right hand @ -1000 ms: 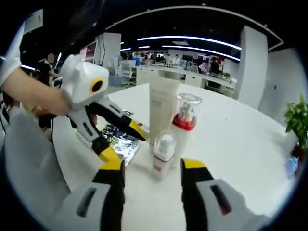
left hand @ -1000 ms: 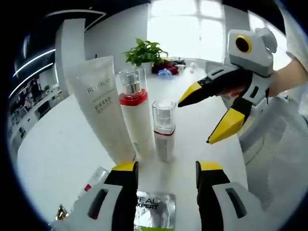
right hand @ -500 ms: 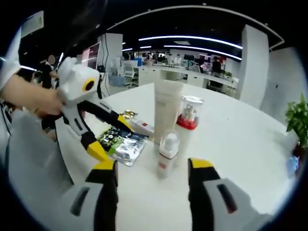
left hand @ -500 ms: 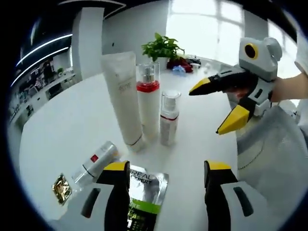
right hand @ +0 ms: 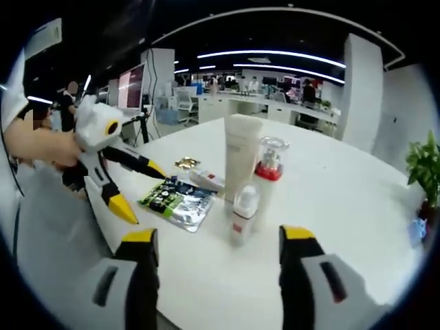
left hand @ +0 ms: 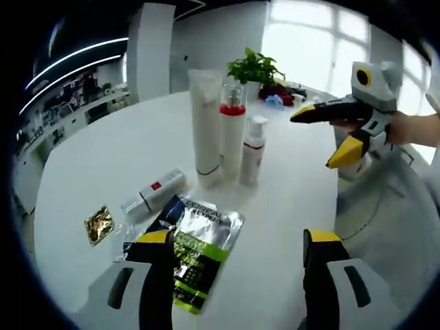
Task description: Arrange the skincare products in the storage area until every visible bottle or jar stands upright without overlapping.
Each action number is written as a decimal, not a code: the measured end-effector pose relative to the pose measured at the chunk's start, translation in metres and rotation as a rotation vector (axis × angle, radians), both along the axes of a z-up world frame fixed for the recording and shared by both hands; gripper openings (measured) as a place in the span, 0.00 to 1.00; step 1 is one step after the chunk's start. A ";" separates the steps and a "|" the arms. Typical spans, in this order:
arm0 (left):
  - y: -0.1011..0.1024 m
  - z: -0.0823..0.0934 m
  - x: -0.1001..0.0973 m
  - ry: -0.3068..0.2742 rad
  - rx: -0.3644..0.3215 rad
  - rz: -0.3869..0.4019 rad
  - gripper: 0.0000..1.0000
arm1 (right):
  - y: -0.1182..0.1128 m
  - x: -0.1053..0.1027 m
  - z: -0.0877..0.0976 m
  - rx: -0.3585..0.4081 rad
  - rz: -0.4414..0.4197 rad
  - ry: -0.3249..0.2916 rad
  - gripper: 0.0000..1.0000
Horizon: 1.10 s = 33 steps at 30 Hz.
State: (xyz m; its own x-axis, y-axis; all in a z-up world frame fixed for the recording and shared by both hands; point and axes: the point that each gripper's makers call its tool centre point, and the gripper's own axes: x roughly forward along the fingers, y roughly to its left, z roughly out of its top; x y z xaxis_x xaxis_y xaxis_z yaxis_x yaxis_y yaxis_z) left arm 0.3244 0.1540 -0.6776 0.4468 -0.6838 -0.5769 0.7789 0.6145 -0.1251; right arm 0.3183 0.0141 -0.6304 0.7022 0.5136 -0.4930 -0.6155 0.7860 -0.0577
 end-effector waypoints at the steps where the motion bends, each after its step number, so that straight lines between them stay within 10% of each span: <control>1: 0.002 0.000 -0.001 0.002 -0.002 0.011 0.76 | -0.001 -0.002 0.000 0.003 -0.002 0.003 0.73; 33: 0.070 0.009 -0.037 0.020 -0.023 0.259 0.96 | -0.006 -0.032 0.008 0.104 -0.026 0.081 0.84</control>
